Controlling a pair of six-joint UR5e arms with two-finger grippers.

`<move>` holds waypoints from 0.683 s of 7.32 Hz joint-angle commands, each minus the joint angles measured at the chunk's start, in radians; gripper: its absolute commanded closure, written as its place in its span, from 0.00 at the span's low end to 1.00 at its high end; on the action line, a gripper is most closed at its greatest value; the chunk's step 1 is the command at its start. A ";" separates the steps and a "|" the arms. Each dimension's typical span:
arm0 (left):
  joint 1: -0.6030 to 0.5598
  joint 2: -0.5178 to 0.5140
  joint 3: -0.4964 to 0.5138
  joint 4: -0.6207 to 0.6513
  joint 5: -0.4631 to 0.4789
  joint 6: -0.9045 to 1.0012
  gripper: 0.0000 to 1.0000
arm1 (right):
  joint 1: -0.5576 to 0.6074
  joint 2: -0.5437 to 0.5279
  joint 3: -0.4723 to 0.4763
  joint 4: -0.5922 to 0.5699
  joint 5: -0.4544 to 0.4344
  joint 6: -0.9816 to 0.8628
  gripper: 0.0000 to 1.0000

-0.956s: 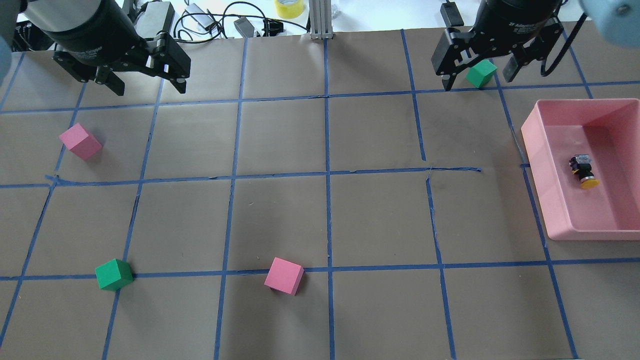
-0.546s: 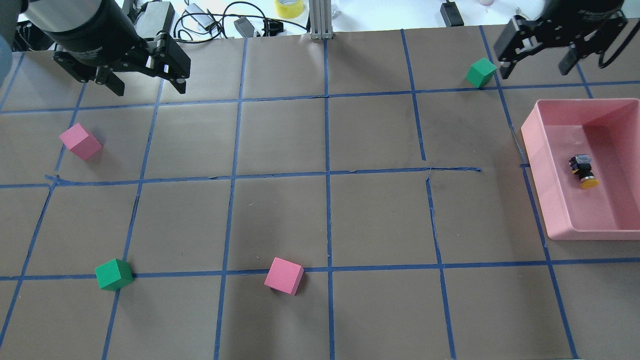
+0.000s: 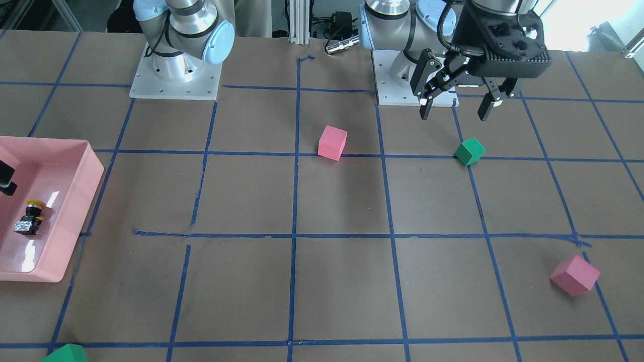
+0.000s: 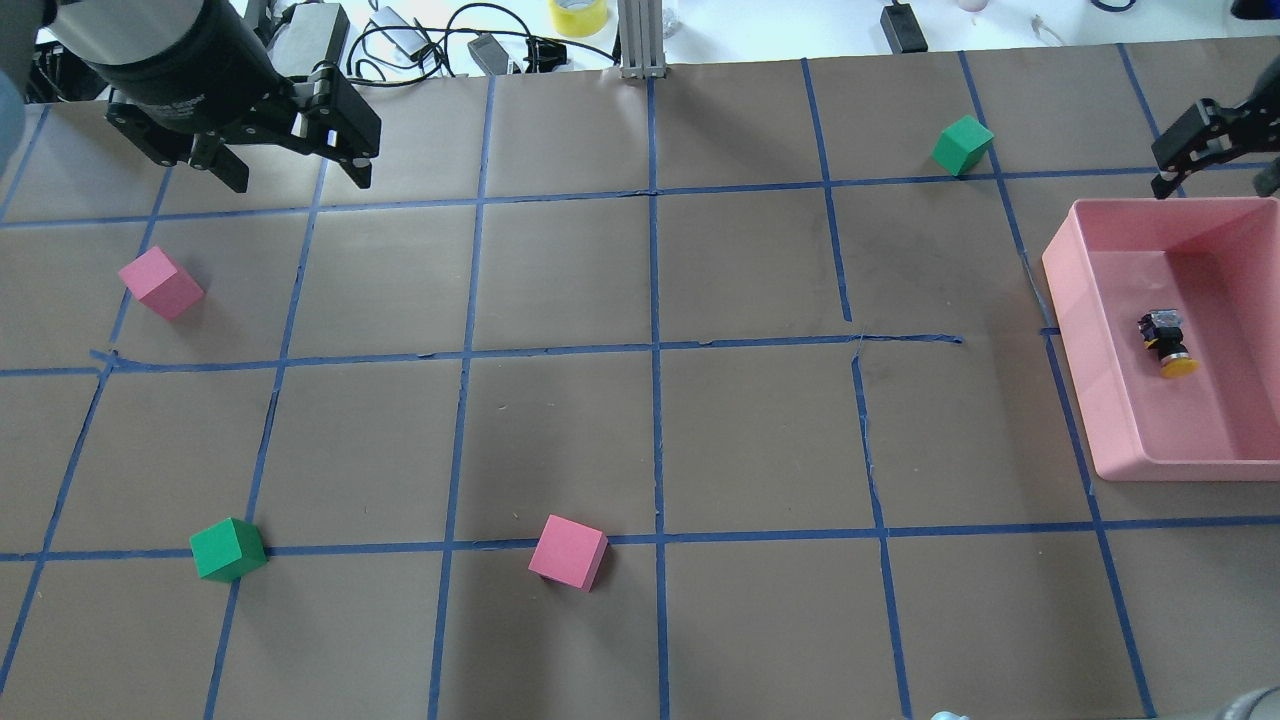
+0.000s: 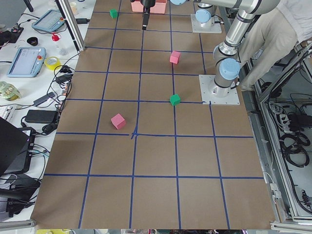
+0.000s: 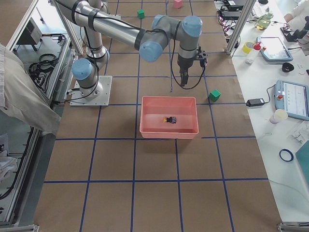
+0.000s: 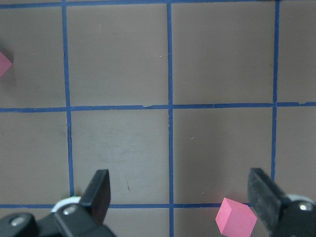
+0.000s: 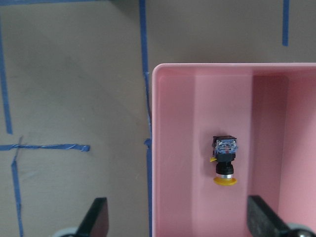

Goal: Align button upright
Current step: 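Lower the right gripper into the tray and grasp the yellow-capped button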

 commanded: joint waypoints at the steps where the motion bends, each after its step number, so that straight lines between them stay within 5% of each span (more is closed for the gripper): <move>1: 0.000 0.000 -0.001 0.000 -0.002 0.000 0.00 | -0.102 0.056 0.149 -0.227 0.056 -0.107 0.00; 5: 0.000 0.000 -0.001 0.000 -0.002 0.000 0.00 | -0.160 0.104 0.283 -0.392 0.056 -0.124 0.00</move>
